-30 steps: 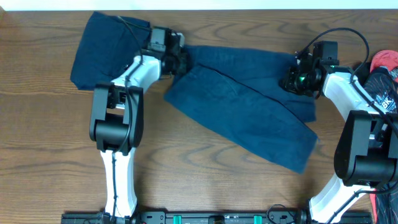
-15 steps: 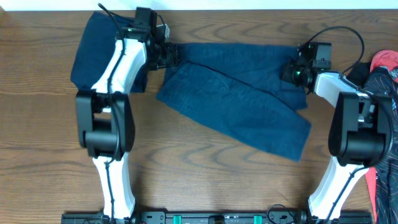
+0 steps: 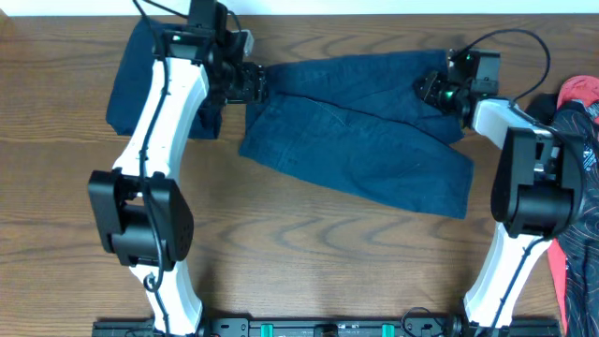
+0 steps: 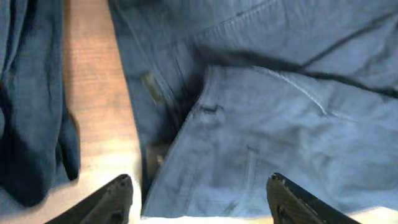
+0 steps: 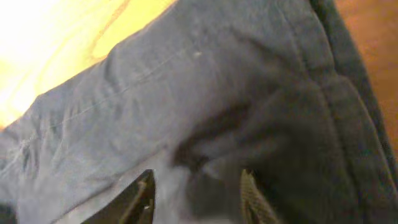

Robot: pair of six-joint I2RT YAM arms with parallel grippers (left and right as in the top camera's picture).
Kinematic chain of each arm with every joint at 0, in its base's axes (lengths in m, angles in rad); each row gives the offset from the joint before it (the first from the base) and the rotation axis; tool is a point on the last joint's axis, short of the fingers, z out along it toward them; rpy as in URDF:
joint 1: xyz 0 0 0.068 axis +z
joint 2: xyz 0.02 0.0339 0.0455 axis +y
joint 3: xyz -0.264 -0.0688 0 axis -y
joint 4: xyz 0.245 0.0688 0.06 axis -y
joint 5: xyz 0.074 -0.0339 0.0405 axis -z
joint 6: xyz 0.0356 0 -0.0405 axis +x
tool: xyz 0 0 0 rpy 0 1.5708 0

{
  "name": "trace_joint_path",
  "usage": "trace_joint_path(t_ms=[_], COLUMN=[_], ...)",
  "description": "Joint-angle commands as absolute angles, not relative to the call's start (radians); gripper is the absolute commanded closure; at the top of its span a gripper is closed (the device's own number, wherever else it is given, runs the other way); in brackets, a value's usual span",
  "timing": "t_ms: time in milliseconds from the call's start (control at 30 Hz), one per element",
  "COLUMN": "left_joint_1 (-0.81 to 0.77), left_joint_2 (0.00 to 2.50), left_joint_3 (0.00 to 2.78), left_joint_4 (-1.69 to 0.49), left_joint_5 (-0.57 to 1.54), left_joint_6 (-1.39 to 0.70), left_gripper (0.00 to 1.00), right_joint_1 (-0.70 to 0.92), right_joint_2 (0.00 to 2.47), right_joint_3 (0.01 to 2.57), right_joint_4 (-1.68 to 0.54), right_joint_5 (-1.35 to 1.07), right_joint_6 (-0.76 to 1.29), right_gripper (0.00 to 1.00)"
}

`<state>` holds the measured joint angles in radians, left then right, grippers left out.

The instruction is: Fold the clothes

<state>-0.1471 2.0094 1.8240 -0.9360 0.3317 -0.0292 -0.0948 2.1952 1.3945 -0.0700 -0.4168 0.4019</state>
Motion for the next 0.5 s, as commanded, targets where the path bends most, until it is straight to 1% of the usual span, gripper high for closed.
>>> trace_joint_path(t_ms=[0,200,233,300,333,467], left_joint_1=[-0.153,-0.153,-0.153,-0.154,-0.154,-0.155], left_joint_2=[2.07,2.17,2.19,2.22,2.236,2.276], left_joint_3=[1.8,1.8,1.8,1.8,1.8,1.8], left_joint_4=[-0.884,-0.724,-0.698,-0.665,-0.648,-0.6], left_joint_5=[0.294,0.294,0.297,0.315,0.339,0.461], left_joint_6=[0.031,0.057,0.057,0.057,0.056,0.057], left_gripper=[0.28,0.28,0.29,0.35,0.36,0.36], right_joint_1=[-0.144,-0.185,-0.187,-0.188,-0.188,-0.187], right_joint_2=[2.059,1.845,1.814,1.769,1.749,1.697], right_joint_3=[1.411,1.411,1.411,1.411,1.411,1.411], right_joint_4=[-0.154,-0.43,-0.472,-0.536,-0.565,-0.663], right_joint_5=[-0.516,-0.539,-0.539,-0.538,-0.537,-0.498], right_joint_6=[0.31,0.221,0.218,0.199,0.191,0.181], right_gripper=[0.53,0.54,0.54,0.54,0.54,0.56])
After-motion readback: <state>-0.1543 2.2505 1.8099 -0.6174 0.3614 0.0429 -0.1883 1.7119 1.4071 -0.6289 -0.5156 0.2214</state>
